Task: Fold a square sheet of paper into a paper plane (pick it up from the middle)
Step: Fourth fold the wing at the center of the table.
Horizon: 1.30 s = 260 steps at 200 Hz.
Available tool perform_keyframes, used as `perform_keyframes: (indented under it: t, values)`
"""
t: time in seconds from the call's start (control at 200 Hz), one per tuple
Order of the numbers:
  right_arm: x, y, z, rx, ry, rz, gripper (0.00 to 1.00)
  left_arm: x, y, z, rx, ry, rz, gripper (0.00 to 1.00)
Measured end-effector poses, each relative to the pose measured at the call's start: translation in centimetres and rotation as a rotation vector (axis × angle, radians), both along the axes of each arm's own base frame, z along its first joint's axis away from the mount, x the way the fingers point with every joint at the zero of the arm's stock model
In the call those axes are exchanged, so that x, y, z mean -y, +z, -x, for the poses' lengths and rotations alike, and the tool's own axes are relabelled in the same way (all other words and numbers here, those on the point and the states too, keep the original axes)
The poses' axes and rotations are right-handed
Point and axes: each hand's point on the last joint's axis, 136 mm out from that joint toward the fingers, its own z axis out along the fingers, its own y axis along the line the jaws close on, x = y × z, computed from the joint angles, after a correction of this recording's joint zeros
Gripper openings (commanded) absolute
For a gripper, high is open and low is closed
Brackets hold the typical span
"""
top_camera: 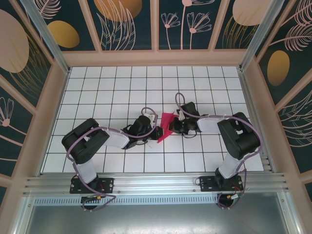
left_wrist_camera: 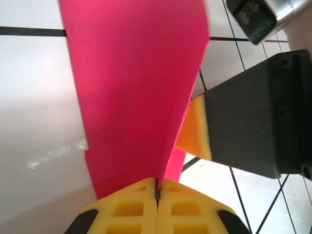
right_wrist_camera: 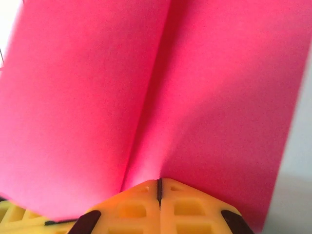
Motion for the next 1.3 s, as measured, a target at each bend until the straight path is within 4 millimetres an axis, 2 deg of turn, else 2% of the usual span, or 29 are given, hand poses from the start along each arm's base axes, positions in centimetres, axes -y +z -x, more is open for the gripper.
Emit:
perform_keyframes:
  t: [0.34,0.841,1.301]
  values:
    - [-0.1,0.0,0.0,0.028,0.038,0.014,0.00,-0.3,-1.2,-0.1,-0.035,0.036,0.038,0.00]
    - [-0.2,0.0,-0.3,0.023,0.038,0.017,0.00,0.4,0.7,0.3,-0.021,0.001,0.135,0.00]
    - [-0.3,0.0,-0.4,0.019,0.038,0.018,0.00,0.0,0.0,0.4,-0.052,0.060,0.210,0.00]
